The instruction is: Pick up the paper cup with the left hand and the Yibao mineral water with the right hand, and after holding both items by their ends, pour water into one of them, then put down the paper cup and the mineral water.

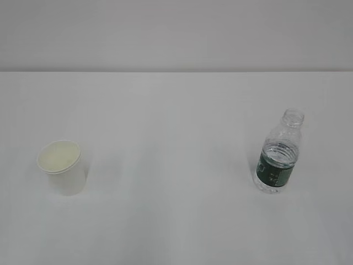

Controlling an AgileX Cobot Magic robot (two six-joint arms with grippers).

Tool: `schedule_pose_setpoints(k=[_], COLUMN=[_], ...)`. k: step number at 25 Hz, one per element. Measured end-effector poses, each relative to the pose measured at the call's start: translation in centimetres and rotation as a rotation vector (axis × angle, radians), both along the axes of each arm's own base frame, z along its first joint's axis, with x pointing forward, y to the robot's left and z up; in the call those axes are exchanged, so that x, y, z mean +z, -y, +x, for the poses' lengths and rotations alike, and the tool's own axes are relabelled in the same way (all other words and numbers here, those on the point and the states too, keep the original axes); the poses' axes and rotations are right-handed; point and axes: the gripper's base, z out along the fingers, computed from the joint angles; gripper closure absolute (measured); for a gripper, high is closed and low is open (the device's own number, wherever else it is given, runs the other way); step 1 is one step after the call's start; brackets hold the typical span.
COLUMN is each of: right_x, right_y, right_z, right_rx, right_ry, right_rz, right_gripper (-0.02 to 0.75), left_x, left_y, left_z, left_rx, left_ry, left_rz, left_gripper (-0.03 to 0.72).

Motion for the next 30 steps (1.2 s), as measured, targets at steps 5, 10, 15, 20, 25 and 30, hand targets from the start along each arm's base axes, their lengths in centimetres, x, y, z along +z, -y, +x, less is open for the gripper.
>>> schedule_pose_setpoints(k=[5, 10, 15, 20, 25, 30], right_x=[0.1, 0.5, 0.9, 1.6, 1.9, 2.5], right_y=[0.0, 0.0, 0.1, 0.1, -0.1, -0.3], right_z=[0.0, 0.6, 2.7, 4.6, 6.8, 9.1], right_rx=[0.0, 0.0, -0.001, -0.002, 0.01, 0.034], right_ry=[0.008, 0.004, -0.086, -0.11, -0.1, -0.04], right_rz=[0.0, 0.0, 0.003, 0.004, 0.04, 0.062], right_gripper=[0.22, 0.22, 0.22, 0.22, 0.22, 0.22], left_x=[0.3, 0.4, 0.9, 1.3, 1.1, 1.9], left_y=[0.0, 0.0, 0.6, 0.9, 1.1, 1.4], left_z=[0.1, 1.7, 3.9, 5.9, 7.3, 8.8], left_rx=[0.002, 0.001, -0.031, -0.04, -0.041, -0.047], left_ry=[0.019, -0.081, -0.158, -0.193, -0.216, -0.106], left_rz=[0.003, 0.001, -0.066, -0.108, -0.129, -0.179], left_gripper=[0.106, 0.106, 0.106, 0.106, 0.106, 0.106])
